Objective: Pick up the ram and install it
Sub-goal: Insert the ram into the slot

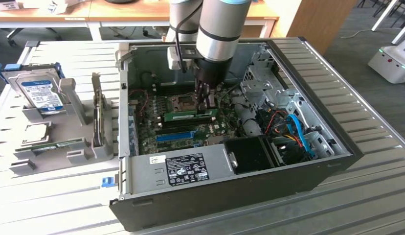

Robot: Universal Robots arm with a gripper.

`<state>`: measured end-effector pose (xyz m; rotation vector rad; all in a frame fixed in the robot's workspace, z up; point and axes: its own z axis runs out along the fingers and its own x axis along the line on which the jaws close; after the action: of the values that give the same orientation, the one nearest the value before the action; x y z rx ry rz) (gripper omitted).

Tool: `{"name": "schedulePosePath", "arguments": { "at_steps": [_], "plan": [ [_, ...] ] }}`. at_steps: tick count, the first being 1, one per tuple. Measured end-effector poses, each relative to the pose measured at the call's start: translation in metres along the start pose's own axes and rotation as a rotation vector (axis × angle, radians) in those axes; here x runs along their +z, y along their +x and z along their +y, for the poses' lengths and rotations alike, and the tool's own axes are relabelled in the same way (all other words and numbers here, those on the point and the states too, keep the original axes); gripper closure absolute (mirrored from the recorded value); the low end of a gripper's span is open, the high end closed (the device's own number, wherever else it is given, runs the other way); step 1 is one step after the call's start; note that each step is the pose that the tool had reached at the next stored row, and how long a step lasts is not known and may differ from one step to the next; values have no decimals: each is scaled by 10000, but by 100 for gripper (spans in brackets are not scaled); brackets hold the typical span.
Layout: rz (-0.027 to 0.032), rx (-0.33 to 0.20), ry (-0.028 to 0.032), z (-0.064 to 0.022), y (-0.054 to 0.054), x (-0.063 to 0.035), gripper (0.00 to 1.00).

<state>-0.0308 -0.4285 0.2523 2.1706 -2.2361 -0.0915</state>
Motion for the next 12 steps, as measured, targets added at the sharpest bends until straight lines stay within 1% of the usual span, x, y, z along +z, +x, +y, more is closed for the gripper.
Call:
{"name": "schedulePosePath", "arguments": {
  "at_steps": [6, 12],
  "plan": [
    [-7, -38, 60, 18, 0, 1, 88],
    [-7, -36, 61, 23, 1, 1, 88]
  ]
}}
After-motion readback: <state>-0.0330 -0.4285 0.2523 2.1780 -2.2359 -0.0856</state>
